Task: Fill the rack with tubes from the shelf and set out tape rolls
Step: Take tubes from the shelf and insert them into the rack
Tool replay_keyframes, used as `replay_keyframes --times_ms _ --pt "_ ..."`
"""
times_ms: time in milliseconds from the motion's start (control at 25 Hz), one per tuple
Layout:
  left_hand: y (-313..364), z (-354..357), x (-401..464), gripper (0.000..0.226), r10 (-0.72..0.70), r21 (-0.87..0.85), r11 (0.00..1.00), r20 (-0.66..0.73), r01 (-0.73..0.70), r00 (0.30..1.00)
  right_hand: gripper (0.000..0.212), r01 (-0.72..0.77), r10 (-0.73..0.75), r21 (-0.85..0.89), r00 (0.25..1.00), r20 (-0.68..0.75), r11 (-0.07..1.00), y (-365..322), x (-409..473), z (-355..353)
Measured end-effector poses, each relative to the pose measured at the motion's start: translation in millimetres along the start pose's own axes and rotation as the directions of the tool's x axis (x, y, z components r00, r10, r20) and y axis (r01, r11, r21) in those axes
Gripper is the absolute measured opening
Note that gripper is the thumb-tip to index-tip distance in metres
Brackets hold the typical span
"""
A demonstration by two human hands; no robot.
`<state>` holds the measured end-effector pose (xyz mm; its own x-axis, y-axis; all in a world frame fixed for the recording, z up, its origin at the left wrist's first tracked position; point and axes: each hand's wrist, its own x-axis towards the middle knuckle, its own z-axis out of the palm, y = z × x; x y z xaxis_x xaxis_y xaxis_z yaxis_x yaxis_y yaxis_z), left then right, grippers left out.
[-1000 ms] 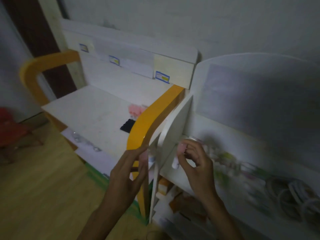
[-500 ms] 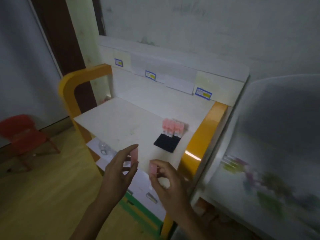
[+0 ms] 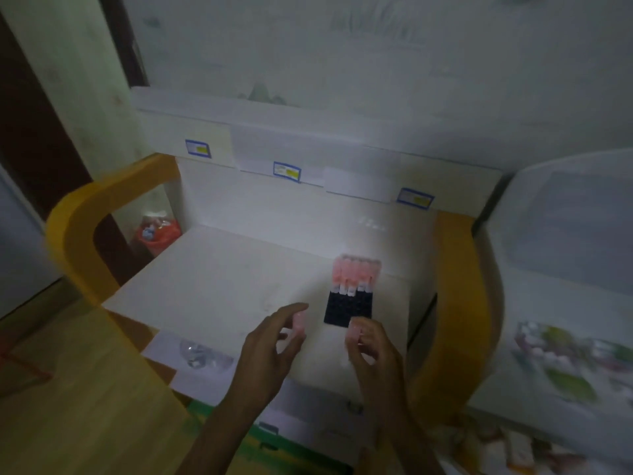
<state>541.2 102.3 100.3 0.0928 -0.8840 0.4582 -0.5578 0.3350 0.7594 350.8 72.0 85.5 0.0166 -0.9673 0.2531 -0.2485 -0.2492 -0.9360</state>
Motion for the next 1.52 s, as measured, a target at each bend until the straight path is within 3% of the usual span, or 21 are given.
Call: replay_keyframes --times_ms 400,520,560,640,760,800,1000,1160,1360,1520 --pt "-46.2 66.3 135.5 0.035 0.143 0.009 0.989 0.131 -0.145 0.981 0.025 -0.109 0.107 0.002 0.975 -0.196 0.994 44.7 83.1 9.4" --pt "-48.8 86.8 161.6 0.029 0.245 0.095 0.961 0.160 -0.261 0.956 0.021 -0.129 0.131 0.023 0.956 -0.262 0.991 51.8 94.2 10.4" --pt "-50.1 92.8 167.8 0.028 0.253 0.129 0.952 0.174 -0.277 0.952 0.030 -0.120 0.120 0.018 0.951 -0.283 0.993 51.6 95.5 9.9" --pt "-56.1 106.2 179.4 0.023 0.316 0.145 0.923 0.238 -0.356 0.918 0.042 -0.123 0.117 0.000 0.942 -0.314 0.992 53.4 97.2 10.0" --pt "-77.5 126.1 190.0 0.014 0.427 0.175 0.814 0.465 -0.554 0.775 0.023 -0.170 0.169 0.026 0.930 -0.327 0.985 56.9 102.1 8.5" --pt "-88.8 130.8 192.9 0.013 0.469 0.170 0.779 0.483 -0.604 0.740 0.024 -0.169 0.165 0.017 0.925 -0.343 0.985 57.8 103.1 8.5" --pt "-88.3 134.2 193.3 0.014 0.584 0.122 0.718 0.429 -0.685 0.689 0.025 -0.184 0.162 -0.013 0.894 -0.419 0.983 61.0 104.1 8.5" --pt "-96.2 135.4 194.5 0.012 0.546 0.084 0.779 0.397 -0.621 0.738 0.021 -0.182 0.156 -0.022 0.895 -0.419 0.983 59.9 106.4 11.8" --pt "-107.6 138.7 193.9 0.024 0.559 0.072 0.779 0.371 -0.623 0.741 0.024 -0.149 0.108 -0.070 0.908 -0.405 0.986 64.2 111.0 14.5" --pt "-116.5 142.1 200.4 0.028 0.453 0.171 0.801 0.455 -0.574 0.767 0.019 -0.139 0.091 -0.087 0.904 -0.418 0.986 65.1 115.6 15.5"
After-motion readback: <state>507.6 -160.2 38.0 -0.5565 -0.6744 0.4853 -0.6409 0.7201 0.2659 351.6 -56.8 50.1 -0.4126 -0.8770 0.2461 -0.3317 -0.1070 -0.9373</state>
